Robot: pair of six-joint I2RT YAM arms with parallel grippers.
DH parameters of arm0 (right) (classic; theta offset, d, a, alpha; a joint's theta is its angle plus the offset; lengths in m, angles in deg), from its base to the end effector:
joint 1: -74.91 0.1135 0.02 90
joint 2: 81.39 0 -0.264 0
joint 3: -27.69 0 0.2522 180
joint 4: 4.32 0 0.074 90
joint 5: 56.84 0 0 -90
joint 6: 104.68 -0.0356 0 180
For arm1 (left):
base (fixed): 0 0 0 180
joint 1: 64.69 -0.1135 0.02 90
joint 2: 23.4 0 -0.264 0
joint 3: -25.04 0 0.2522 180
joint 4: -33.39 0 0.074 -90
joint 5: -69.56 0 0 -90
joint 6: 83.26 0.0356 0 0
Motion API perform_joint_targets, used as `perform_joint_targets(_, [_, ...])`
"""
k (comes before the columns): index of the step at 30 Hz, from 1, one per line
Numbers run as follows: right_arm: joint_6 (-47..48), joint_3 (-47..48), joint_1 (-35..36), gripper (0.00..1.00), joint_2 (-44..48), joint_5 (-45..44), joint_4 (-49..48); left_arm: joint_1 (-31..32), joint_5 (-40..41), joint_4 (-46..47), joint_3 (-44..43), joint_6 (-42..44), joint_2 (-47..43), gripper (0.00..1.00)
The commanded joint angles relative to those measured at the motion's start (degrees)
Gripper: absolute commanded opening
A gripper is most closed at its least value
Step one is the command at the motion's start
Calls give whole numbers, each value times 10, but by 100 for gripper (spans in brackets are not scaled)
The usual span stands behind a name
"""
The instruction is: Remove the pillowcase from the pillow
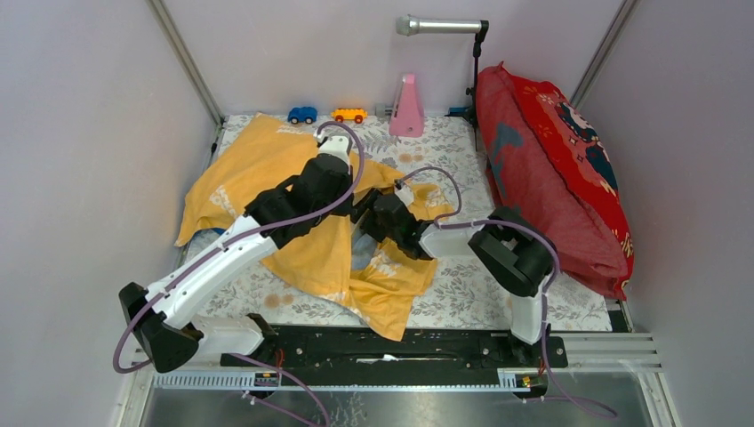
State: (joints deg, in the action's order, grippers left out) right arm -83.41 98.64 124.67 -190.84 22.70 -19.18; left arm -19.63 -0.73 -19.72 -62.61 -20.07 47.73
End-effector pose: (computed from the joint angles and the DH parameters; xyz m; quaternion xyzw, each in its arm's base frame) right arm 0.2667 0.3051 0.1617 0.1866 0.8139 0.4293 0.3443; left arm 0.1941 -0.1775 0.3709 0.0636 0.8812 -0.1360 0.4482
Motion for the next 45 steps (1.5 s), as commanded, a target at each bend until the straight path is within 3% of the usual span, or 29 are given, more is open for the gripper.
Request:
perform_joint_targets(1, [-28, 24, 4, 65, -28, -33, -55, -9, 7, 4, -15, 7, -30, 0])
perform_joint_targets(6, [55, 20, 4, 11, 48, -77, -6, -29, 22, 1, 25, -4, -45, 0])
perform_joint_targets(8, [101, 22, 4, 0, 97, -85, 26, -35, 17, 8, 42, -9, -51, 3])
perform_joint_targets(11, [165, 24, 3, 0, 160, -86, 77, -39, 11, 22, 64, -13, -63, 15])
perform_joint_targets(14, [210, 26, -1, 0, 214, -90, 136, -41, 6, 34, 79, -17, -78, 63])
perform_joint_targets(16, [232, 21, -12, 0, 243, -92, 180, -42, 5, 37, 87, -24, -90, 78])
perform_joint_targets(18, [247, 7, -31, 0, 277, -81, 211, -44, 9, 45, 101, -31, -109, 84])
perform_joint_targets(26, [328, -42, -95, 0, 415, -53, 355, -133, 12, 64, 145, -72, -153, 98])
perform_joint_targets(32, [390, -39, -113, 0, 472, -30, 460, -217, 2, 103, 163, -101, -124, 98])
perform_joint_targets(35, [404, -47, -114, 0, 488, -18, 491, -219, 19, 135, 168, -108, -92, 88])
perform_joint_targets(38, [405, -66, -114, 0, 512, -17, 498, -218, -19, 189, 172, -91, -50, 82])
perform_joint_targets(42, [409, -62, -115, 0, 525, -11, 521, -179, -95, 249, 162, -14, 10, 82])
perform_joint_targets(45, [408, -50, -115, 0, 533, 2, 541, -159, -109, 234, 128, 22, 68, 82])
